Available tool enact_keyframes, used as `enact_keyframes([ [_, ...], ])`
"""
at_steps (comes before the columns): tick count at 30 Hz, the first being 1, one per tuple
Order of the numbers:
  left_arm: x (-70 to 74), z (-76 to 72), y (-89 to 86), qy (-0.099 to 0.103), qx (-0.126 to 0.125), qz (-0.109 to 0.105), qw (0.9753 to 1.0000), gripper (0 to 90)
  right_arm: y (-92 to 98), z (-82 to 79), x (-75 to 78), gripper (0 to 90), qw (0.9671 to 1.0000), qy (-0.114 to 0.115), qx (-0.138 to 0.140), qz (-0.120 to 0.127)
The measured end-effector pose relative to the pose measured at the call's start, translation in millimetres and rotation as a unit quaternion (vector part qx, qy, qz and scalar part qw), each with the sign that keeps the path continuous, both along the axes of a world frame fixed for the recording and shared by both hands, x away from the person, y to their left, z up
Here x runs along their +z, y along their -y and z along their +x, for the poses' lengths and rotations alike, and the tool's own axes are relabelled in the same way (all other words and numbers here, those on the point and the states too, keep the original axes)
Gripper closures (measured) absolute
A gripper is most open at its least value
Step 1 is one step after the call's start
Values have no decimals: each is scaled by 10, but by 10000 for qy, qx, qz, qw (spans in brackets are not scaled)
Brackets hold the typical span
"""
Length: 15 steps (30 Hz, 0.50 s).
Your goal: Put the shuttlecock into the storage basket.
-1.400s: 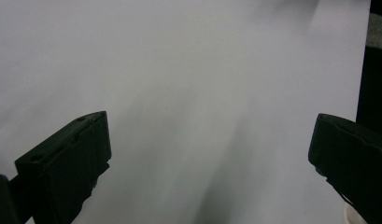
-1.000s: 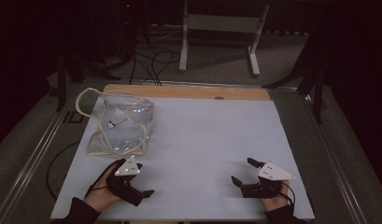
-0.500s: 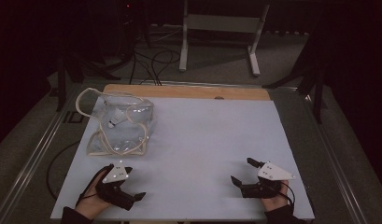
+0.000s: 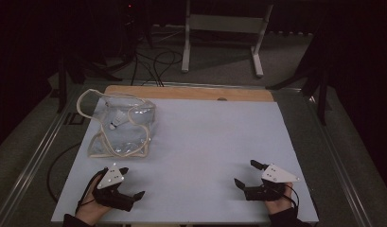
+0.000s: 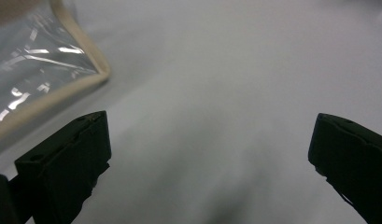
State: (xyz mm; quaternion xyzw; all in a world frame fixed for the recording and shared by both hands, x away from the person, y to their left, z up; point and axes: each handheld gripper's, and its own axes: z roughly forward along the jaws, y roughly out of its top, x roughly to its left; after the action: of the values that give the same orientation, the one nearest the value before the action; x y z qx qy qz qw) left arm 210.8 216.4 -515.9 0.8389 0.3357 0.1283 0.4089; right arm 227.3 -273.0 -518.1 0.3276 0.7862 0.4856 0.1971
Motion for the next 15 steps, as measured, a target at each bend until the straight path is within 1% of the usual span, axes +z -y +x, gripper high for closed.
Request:
enact_keyframes([
  [1, 8, -10, -3, 162, 75, -24, 9998, 3, 1, 2, -4, 89, 10000, -3, 18, -6],
  [2, 8, -10, -3, 162, 75, -24, 9998, 3, 1, 2, -4, 89, 10000, -3, 18, -6],
  [4, 7, -7, -10, 141, 41, -96, 9998, 3, 4, 3, -10, 89, 10000, -15, 25, -7],
  [6, -14, -6, 1, 98, 16, -70, 9999, 3, 1, 4, -13, 89, 10000, -27, 16, -11],
  [7, -29, -8, 12, 122, 9, -62, 9999, 3, 0, 4, -15, 89, 10000, -34, 30, -6],
  [9, -58, -6, 36, 78, -43, -32, 10000, 3, -2, 10, -20, 89, 10000, -25, 37, -34],
  [11, -86, -8, 67, 71, -85, -19, 9999, 3, -9, 9, -25, 89, 10000, -66, 35, -5],
  [13, -96, -9, 83, 63, -85, -3, 9999, 3, -12, 11, -28, 89, 10000, -62, 33, -19],
  [15, -99, -17, 112, 148, -136, -5, 9998, 3, -9, 15, -36, 89, 10000, -96, 23, -9],
])
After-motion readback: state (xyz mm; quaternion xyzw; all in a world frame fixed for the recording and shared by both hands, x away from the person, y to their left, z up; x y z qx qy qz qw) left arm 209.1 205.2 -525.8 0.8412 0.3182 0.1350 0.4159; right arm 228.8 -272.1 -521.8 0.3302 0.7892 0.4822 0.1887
